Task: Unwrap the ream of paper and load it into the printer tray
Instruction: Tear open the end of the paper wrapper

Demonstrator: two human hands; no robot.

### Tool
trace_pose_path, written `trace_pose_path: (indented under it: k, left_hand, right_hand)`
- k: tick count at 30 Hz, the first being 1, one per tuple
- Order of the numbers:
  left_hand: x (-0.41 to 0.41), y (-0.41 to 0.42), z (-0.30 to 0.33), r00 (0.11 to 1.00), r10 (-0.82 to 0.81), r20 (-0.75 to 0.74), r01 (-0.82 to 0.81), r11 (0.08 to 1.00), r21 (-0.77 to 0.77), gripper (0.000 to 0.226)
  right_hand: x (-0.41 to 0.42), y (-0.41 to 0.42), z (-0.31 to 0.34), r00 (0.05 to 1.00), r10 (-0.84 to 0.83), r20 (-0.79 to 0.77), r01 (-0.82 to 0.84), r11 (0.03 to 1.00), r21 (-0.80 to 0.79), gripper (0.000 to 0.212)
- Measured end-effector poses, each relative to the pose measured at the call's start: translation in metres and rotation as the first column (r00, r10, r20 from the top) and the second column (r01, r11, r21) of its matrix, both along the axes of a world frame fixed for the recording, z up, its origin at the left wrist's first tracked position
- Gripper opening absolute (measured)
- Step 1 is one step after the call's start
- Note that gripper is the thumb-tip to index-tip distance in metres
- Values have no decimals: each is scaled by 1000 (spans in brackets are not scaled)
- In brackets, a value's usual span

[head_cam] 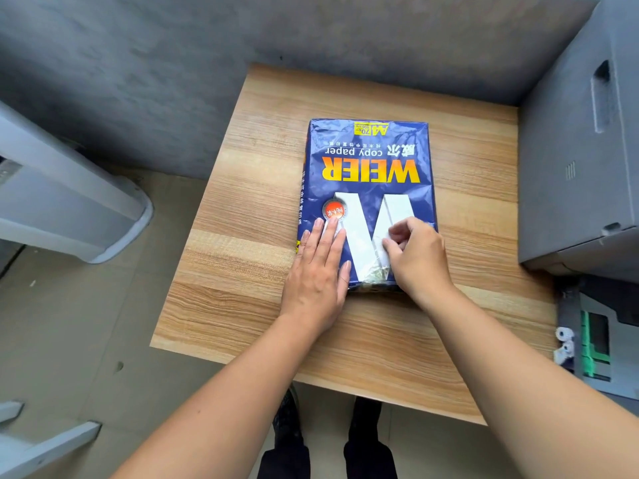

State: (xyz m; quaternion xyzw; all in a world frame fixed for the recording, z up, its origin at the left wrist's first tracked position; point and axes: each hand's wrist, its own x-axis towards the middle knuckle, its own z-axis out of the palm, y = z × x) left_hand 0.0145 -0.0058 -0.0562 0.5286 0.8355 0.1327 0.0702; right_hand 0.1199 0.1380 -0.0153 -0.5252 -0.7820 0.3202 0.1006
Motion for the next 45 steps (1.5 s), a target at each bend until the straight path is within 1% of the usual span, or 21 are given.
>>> trace_pose_path:
  k: [3,6,9,12,16,19,21,23,25,27,29,33,36,39,41,45]
  left_hand:
    - [1,1,2,1000,7,-26,-8,1000,-24,60]
    - [-1,1,1,997,-17,-78,13,998,-62,60]
    - [-2,1,-1,993,-47,-106,38,995,-92,59]
    - [0,2,-2,994,-46,-101,35,993,-108,57]
    - [0,4,0,995,-31,-90,20,992,-121,57]
    - [0,7,9,997,-19,-79,9,992,-130,55]
    - [-5,15,19,997,-15,-80,5,992,-123,53]
    - [-16,29,25,993,-64,-99,53,993,-109,50]
    - [-32,41,27,983,-157,-98,147,983,-106,47]
    - [-45,49,27,976,-214,-40,209,972,-105,47]
    - [-49,49,22,972,-235,-13,232,967,-106,49]
    - [-41,42,7,977,-215,4,215,977,-13,50]
    - [-37,42,0,984,-178,20,177,983,42,50]
    - [-34,43,-3,989,-148,19,146,986,86,49]
    - [-33,43,-5,990,-141,15,139,985,100,49]
    - [-31,42,-6,991,-137,-4,137,983,123,49]
  right_hand:
    - [-3,1,0,998,-45,44,46,999,-27,7]
    - [-3,1,-1,998,-36,58,37,999,-28,5]
    - [-1,-5,3,994,58,96,-59,998,5,8]
    - [6,-13,7,980,153,124,-160,986,46,10]
    - [15,-17,8,972,211,107,-221,971,91,9]
    - [18,-18,9,948,277,155,-297,946,130,10]
    - [18,-18,9,942,290,168,-315,939,141,9]
    - [17,-17,9,965,243,96,-253,961,112,9]
    - [14,-16,9,986,165,16,-165,984,62,10]
    - [9,-14,9,993,121,-16,-120,992,35,15]
    - [4,-13,8,995,93,-40,-93,996,12,18]
    - [-3,-14,3,998,48,-32,-46,998,52,13]
    - [-4,-16,2,998,-10,-68,15,998,68,8]
    - [-6,-20,-2,995,-30,-94,40,994,99,4]
    - [-7,-23,-5,995,-37,-94,48,992,119,5]
    - [-9,-28,-10,999,-8,-40,15,984,180,7]
